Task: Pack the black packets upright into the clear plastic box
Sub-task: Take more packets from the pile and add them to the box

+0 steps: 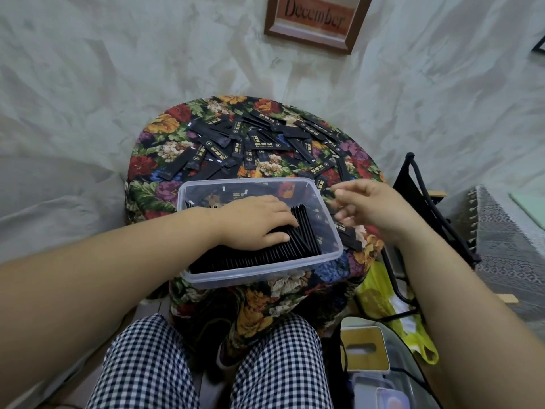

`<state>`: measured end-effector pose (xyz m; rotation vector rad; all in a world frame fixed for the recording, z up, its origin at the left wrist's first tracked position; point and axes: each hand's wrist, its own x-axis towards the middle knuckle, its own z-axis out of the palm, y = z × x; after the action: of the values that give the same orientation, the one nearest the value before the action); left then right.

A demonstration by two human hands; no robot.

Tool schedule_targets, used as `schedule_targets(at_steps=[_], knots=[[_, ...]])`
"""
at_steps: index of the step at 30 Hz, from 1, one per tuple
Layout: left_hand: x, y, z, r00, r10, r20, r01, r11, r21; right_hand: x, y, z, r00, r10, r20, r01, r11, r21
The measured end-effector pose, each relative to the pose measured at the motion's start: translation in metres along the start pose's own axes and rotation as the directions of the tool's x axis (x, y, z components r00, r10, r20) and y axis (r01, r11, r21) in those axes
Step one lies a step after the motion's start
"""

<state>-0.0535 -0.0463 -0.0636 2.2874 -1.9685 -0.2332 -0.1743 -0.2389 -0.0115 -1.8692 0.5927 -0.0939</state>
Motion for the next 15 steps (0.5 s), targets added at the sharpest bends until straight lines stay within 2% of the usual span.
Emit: schedule_targets(at_steps=[2, 4, 6, 10, 15], knots=[[-0.001, 0.000, 0.000, 1.000, 0.003, -0.003, -0.003, 1.000, -0.003, 0.029, 0.013, -0.011, 0.995, -0.008, -0.101, 0.008, 1.000, -0.002], [-0.001, 0.000, 0.000, 1.000, 0.009, -0.012, -0.009, 1.000, 0.000, 0.060, 0.023, -0.016, 0.984, -0.035, -0.175, 0.015, 0.993, -0.115], [-0.002, 0.000, 0.000, 1.000, 0.014, -0.012, -0.014, 1.000, -0.002, 0.089, 0.026, -0.014, 0.977, -0.093, -0.190, 0.041, 0.965, -0.260], [-0.004, -0.002, 0.002, 0.999, 0.023, -0.047, -0.024, 0.999, -0.021, 0.140, 0.015, 0.001, 0.981, -0.177, -0.080, 0.106, 0.834, -0.541], [-0.003, -0.006, 0.008, 0.996, 0.018, -0.084, -0.021, 0.999, -0.034, 0.197, 0.010, 0.035, 0.981, -0.160, 0.108, 0.187, 0.642, -0.744]])
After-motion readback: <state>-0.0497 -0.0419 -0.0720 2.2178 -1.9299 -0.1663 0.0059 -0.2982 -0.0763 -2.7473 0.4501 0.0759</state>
